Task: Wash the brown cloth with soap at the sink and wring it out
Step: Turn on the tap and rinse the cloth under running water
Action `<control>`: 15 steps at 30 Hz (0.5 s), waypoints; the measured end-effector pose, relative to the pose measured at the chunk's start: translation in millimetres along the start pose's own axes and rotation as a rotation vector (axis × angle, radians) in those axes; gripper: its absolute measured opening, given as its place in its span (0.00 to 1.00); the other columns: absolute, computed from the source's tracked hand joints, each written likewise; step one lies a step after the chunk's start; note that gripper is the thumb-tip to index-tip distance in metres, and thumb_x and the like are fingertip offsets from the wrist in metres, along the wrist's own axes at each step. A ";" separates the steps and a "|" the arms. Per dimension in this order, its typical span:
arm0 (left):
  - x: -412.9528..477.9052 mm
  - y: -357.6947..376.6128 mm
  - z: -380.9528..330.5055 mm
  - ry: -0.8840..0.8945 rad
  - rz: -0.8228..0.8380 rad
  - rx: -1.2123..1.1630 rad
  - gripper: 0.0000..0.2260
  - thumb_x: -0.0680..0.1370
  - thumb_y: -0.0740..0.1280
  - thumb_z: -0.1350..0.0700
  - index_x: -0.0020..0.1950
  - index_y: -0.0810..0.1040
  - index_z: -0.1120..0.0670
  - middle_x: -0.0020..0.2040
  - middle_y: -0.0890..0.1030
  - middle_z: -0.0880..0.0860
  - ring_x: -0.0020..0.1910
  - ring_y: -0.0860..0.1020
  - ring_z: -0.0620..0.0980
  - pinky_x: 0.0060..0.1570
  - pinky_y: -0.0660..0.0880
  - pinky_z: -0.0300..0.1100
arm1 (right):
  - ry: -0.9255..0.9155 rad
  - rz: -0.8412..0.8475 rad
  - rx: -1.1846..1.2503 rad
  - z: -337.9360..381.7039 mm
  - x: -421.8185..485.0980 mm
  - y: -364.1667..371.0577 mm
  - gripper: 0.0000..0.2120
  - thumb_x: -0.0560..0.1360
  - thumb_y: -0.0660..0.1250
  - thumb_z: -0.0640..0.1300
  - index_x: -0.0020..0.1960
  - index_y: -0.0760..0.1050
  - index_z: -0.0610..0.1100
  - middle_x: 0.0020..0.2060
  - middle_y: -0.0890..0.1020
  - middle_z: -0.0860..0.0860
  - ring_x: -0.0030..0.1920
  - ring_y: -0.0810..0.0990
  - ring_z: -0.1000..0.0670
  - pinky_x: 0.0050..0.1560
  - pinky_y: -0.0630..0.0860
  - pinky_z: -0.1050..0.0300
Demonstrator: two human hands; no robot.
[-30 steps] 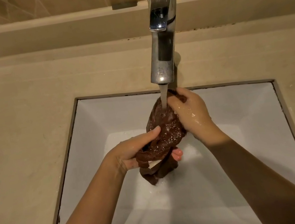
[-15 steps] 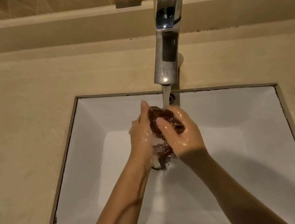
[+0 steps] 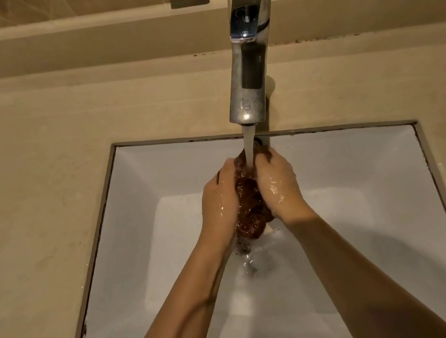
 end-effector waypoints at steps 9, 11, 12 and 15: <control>5.2 2.2 -14.1 0.027 -0.078 0.120 0.33 0.80 0.42 0.38 0.47 0.83 0.54 0.43 0.85 0.55 0.45 0.82 0.49 0.46 0.76 0.39 | -0.197 0.216 0.231 1.2 -29.5 1.0 0.10 0.73 0.65 0.54 0.53 0.69 0.66 0.51 0.77 0.62 0.53 0.76 0.61 0.61 0.74 0.57; 5.4 4.3 -12.3 0.069 -0.115 0.184 0.33 0.81 0.42 0.39 0.41 0.81 0.57 0.38 0.83 0.55 0.40 0.81 0.48 0.40 0.74 0.38 | -0.224 0.047 0.224 1.0 -28.2 5.4 0.07 0.72 0.66 0.56 0.50 0.73 0.60 0.51 0.79 0.53 0.53 0.79 0.55 0.60 0.76 0.51; 6.1 4.4 -11.7 0.076 -0.141 0.215 0.32 0.81 0.43 0.40 0.37 0.79 0.56 0.35 0.81 0.53 0.37 0.79 0.47 0.37 0.72 0.37 | -0.258 -0.014 0.167 -0.1 -27.7 6.6 0.11 0.72 0.65 0.58 0.51 0.75 0.55 0.51 0.80 0.50 0.53 0.79 0.53 0.59 0.77 0.49; 6.6 4.2 -10.0 0.138 -0.195 0.302 0.26 0.82 0.46 0.42 0.34 0.76 0.50 0.33 0.78 0.48 0.36 0.76 0.43 0.35 0.71 0.36 | -0.318 -0.121 -0.046 -3.7 -25.7 5.0 0.18 0.73 0.60 0.61 0.51 0.77 0.50 0.48 0.82 0.50 0.48 0.80 0.51 0.52 0.77 0.53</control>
Point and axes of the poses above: each hand's wrist, its own x-axis towards the middle knuckle, its own y-axis out of the palm, z = x × y, the point moved 1 cm from there along x, towards the middle knuckle
